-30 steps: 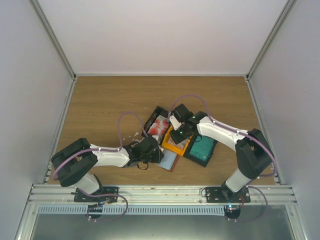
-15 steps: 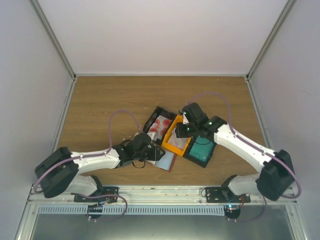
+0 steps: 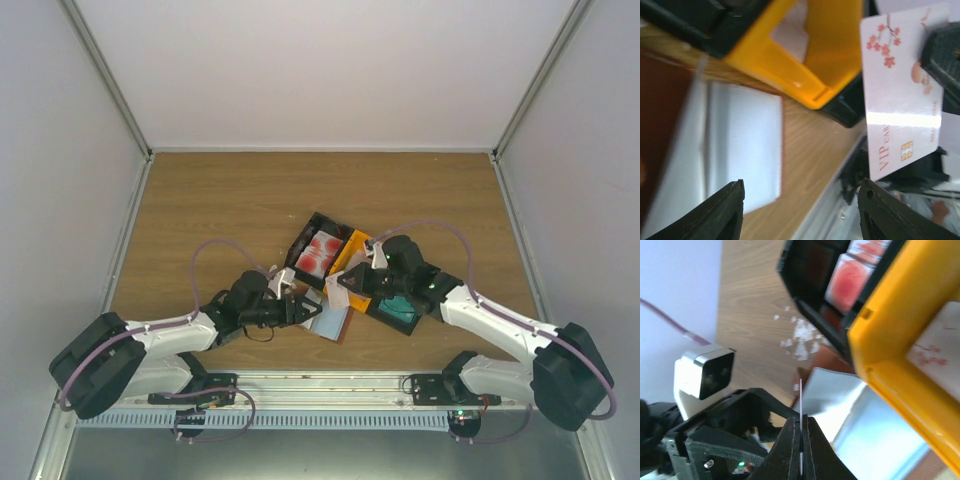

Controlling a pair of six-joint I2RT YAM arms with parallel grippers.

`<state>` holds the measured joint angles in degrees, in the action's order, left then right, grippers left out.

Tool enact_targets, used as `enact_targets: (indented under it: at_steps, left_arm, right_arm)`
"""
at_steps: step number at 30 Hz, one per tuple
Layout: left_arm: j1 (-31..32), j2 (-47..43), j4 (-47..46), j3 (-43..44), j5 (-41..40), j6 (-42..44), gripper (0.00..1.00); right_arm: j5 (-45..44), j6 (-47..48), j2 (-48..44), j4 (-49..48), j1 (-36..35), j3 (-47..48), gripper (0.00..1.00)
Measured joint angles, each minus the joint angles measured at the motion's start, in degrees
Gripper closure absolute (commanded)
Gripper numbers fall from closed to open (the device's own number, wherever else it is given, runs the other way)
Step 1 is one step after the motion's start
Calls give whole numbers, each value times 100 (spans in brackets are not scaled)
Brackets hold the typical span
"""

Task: Put the credit cards into the card holder
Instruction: Pick up the credit card from the storage box.

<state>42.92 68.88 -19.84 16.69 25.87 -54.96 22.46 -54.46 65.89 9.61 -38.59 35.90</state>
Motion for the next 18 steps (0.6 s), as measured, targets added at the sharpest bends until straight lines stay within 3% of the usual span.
enact_targets:
  at_steps: [6,8,15,16,18]
  left_arm:
    - [-90,-173,-726,-63,553,-361,36]
    - [-105,-227,-848,-63,605,-404,41]
    - [-179,-234,-1150,-61,678,-577,89]
    - [-184,-234,-1196,-63,688,-595,97]
    - [-199,-234,-1182,-74,708,-579,100]
  right_arm:
    - [734,-400,127,-1176,-7,-262,99]
    - [890,-461,164,-1410,-9,-295,100]
    - [1397,-535,374,-1893,-31,-334,97]
    - [1423,-518,420,-1873,-33,-334,93]
    - [1394,-396,446,-1766,-24,-332,76]
